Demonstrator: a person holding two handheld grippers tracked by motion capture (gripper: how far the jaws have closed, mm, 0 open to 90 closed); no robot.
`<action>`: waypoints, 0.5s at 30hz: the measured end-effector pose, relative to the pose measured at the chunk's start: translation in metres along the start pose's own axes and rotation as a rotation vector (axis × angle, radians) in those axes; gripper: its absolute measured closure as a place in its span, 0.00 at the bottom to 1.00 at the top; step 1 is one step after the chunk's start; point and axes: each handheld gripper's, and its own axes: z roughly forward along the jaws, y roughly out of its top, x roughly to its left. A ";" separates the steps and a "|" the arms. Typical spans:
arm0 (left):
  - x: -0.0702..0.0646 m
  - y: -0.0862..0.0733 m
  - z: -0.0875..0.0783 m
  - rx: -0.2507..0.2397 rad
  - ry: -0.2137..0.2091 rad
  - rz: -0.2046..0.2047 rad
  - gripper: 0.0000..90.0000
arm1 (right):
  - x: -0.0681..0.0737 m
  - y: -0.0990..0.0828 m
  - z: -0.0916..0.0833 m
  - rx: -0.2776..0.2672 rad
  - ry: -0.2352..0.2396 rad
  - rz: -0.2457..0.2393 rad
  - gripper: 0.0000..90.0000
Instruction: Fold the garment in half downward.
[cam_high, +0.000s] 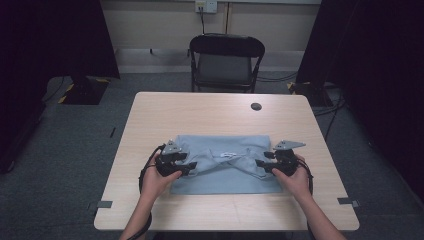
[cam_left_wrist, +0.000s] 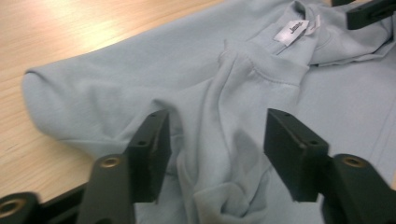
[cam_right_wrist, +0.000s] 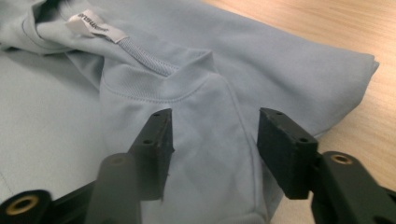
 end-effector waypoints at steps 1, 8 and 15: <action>0.000 0.000 0.001 0.001 -0.005 0.004 0.49 | -0.001 0.001 0.001 -0.003 0.005 0.004 0.54; -0.006 -0.002 0.001 0.044 -0.046 0.007 0.74 | -0.005 0.000 0.002 0.006 0.027 -0.001 0.70; -0.005 -0.001 -0.006 0.069 -0.042 -0.037 0.95 | -0.007 -0.005 -0.004 -0.011 0.070 0.011 0.91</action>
